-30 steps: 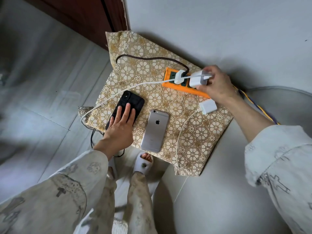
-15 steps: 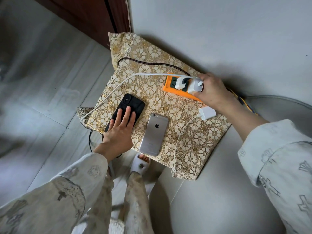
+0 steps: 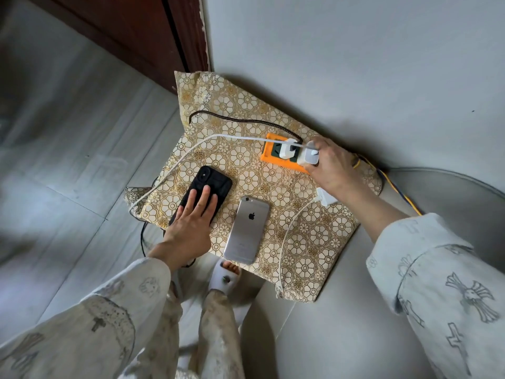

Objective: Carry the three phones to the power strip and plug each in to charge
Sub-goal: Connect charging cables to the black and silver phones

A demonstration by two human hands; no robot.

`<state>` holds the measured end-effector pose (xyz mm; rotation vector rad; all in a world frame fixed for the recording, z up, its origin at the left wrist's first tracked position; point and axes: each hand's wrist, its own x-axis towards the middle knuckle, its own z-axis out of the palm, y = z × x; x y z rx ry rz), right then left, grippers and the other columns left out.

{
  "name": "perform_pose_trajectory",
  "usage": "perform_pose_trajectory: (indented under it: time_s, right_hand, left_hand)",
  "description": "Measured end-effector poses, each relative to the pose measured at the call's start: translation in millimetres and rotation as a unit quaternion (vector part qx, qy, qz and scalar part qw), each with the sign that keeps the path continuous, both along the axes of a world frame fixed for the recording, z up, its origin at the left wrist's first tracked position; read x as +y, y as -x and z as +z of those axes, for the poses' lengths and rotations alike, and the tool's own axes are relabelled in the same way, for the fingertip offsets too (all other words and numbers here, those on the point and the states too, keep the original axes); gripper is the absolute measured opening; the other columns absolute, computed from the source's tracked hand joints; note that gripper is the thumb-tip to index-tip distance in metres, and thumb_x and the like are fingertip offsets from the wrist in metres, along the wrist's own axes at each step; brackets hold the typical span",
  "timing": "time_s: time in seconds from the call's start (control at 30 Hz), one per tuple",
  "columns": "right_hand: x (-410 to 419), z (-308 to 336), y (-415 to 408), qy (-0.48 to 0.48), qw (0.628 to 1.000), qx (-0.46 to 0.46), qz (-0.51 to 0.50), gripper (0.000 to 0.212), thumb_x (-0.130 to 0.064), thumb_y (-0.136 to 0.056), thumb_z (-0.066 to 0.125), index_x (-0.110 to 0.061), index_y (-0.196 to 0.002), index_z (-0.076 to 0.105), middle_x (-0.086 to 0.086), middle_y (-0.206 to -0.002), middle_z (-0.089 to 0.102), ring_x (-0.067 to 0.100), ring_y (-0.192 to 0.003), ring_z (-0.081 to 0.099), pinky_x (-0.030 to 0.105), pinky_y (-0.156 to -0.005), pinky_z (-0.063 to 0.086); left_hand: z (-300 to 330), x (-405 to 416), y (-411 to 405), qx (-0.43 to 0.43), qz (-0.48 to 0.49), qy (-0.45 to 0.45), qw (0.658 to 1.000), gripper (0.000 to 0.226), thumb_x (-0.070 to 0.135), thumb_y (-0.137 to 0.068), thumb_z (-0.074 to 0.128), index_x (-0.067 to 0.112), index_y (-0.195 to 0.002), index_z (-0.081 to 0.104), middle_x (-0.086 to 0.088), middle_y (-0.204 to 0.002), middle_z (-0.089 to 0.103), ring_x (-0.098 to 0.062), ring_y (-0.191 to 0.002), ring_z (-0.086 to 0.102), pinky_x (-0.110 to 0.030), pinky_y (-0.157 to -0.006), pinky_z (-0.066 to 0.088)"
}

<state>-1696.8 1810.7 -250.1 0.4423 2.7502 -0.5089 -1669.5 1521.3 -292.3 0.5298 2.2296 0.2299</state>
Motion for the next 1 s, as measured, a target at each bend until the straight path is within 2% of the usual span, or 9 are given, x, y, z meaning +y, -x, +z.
perform_pose_trajectory:
  time_s: [0.13,0.27,0.37,0.47,0.6,0.73,0.87,0.93,1.0]
  right_hand:
    - [-25.2,-2.7,-25.6,0.052,0.987,-0.011,-0.153,0.071,-0.018,-0.083,0.066,-0.008,-0.141,0.026,0.013,-0.14,0.044,0.03,-0.128,0.042,0.042,-0.104,0.034]
    - [-71.2,-3.7,-63.9,0.071,0.972,-0.037,-0.222,0.048,-0.021,-0.091,0.053,-0.008,-0.134,0.039,0.013,-0.134,0.047,0.026,-0.121,0.048,0.034,-0.1,0.04]
    - [-115.8,-2.7,-68.2,0.132,0.972,-0.057,-0.183,0.027,-0.019,-0.092,0.05,-0.007,-0.117,0.053,0.008,-0.113,0.058,0.021,-0.101,0.056,0.025,-0.086,0.044]
    - [-160.6,-3.9,-41.1,0.205,0.96,-0.063,-0.182,0.031,-0.02,-0.093,0.049,-0.006,-0.12,0.054,0.01,-0.111,0.062,0.022,-0.097,0.06,0.035,-0.089,0.051]
    - [-218.3,-8.8,6.3,0.365,0.877,-0.056,-0.307,0.041,-0.017,-0.092,0.052,-0.001,-0.129,0.046,0.013,-0.115,0.062,0.02,-0.089,0.063,0.036,-0.087,0.054]
    - [-261.9,-21.2,38.1,0.434,0.766,-0.052,-0.471,0.041,-0.012,-0.089,0.055,0.001,-0.127,0.046,0.006,-0.083,0.057,0.011,-0.064,0.054,0.033,-0.085,0.053]
    - [-295.8,-30.3,50.9,0.428,0.762,-0.081,-0.479,0.023,-0.019,-0.089,0.055,-0.002,-0.105,0.058,0.005,-0.082,0.053,0.02,-0.081,0.054,0.042,-0.095,0.048]
    - [-306.1,-30.3,54.1,0.438,0.737,-0.084,-0.509,0.012,-0.018,-0.088,0.057,-0.007,-0.084,0.057,0.001,-0.075,0.051,0.017,-0.075,0.052,0.036,-0.079,0.052]
    - [-313.2,-30.1,54.8,0.427,0.717,-0.083,-0.545,0.016,-0.019,-0.085,0.061,-0.005,-0.09,0.056,0.002,-0.075,0.051,0.013,-0.066,0.049,0.029,-0.06,0.049]
  left_hand:
    - [1.4,-2.7,4.2,-0.024,0.009,-0.026,0.999,0.073,0.01,-0.087,0.041,0.016,-0.146,-0.003,-0.004,-0.156,-0.016,-0.029,-0.142,-0.018,-0.047,-0.116,0.002]
    - [9.6,-3.4,9.5,-0.057,0.037,-0.066,0.995,0.063,0.01,-0.089,0.039,0.015,-0.146,0.012,-0.002,-0.157,-0.009,-0.026,-0.143,-0.012,-0.047,-0.118,0.008]
    - [19.6,-18.1,8.5,-0.033,0.144,-0.123,0.981,0.047,0.01,-0.091,0.037,0.018,-0.138,0.037,0.0,-0.154,0.021,-0.021,-0.142,0.019,-0.039,-0.112,0.026]
    - [28.3,-48.4,-3.4,0.031,0.22,-0.151,0.963,0.041,0.004,-0.089,0.04,0.015,-0.126,0.052,-0.006,-0.138,0.048,-0.024,-0.123,0.048,-0.022,-0.098,0.035]
    - [32.0,-98.7,-12.3,0.029,0.273,-0.139,0.951,0.041,-0.001,-0.085,0.043,0.015,-0.12,0.057,-0.008,-0.13,0.055,-0.027,-0.116,0.054,-0.029,-0.096,0.04]
    - [32.9,-143.1,-11.6,0.025,0.29,-0.122,0.949,0.037,0.001,-0.088,0.044,0.015,-0.12,0.058,-0.008,-0.129,0.056,-0.029,-0.112,0.056,-0.032,-0.094,0.043]
    - [35.1,-175.3,-8.5,0.013,0.31,-0.117,0.943,0.036,0.003,-0.088,0.044,0.015,-0.12,0.058,-0.009,-0.127,0.057,-0.03,-0.11,0.057,-0.031,-0.093,0.044]
    - [35.3,-187.4,-5.2,0.004,0.316,-0.118,0.941,0.038,0.002,-0.088,0.044,0.015,-0.121,0.057,-0.011,-0.128,0.057,-0.031,-0.112,0.056,-0.034,-0.097,0.044]
    - [35.9,-195.4,-2.5,-0.007,0.319,-0.12,0.94,0.038,0.002,-0.088,0.044,0.013,-0.122,0.056,-0.012,-0.128,0.056,-0.031,-0.114,0.055,-0.035,-0.097,0.045]
